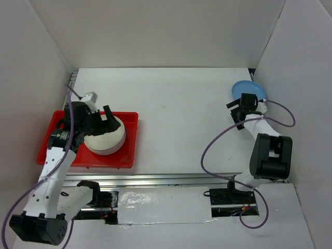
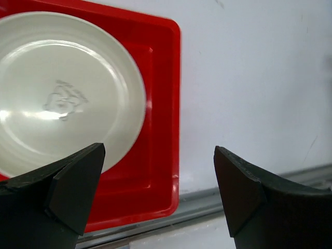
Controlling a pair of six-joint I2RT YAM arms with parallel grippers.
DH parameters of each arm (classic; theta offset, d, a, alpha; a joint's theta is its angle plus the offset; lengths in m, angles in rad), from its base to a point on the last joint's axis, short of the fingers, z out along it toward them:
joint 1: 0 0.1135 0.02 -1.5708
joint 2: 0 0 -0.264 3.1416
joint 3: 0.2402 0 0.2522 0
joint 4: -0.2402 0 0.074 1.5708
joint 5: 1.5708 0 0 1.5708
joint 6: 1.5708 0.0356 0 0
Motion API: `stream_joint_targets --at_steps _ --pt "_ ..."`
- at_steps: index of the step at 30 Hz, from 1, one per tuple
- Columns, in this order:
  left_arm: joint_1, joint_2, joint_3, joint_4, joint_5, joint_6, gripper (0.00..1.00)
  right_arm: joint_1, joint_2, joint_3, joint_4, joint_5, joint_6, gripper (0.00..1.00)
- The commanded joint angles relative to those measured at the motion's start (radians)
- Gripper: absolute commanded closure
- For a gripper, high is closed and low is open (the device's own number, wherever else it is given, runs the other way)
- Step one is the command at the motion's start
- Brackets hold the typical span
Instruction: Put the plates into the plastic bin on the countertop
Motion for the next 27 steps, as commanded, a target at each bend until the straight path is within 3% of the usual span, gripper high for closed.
stream_joint_targets --at_steps 1,3,7,12,17,24,27 --pt "-0.202 0.048 0.058 0.067 -0.074 0.006 0.01 -0.052 0.07 0.07 0.126 0.114 0.125 0.0" --pt "-0.266 0.071 0.074 0.091 -0.109 0.018 0.01 -0.078 0.125 0.073 0.175 0.125 0.154 0.0" --pt "-0.228 0.05 0.048 0.117 -0.013 0.046 0.01 -0.15 0.208 0.073 0.26 0.091 0.218 0.0" --pt "-0.228 0.022 -0.02 0.123 0.017 0.064 0.01 -0.205 0.304 0.052 0.4 -0.03 0.363 0.0" --pt "-0.228 -0.007 -0.041 0.134 0.017 0.061 0.01 -0.213 0.392 0.062 0.466 -0.053 0.469 0.01" --pt "-0.226 -0.018 -0.047 0.131 0.024 0.067 0.01 -0.224 0.503 0.189 0.362 -0.068 0.53 0.09" --pt "-0.228 -0.022 -0.046 0.128 0.027 0.07 0.01 -0.228 0.538 0.243 0.323 -0.085 0.532 0.18"
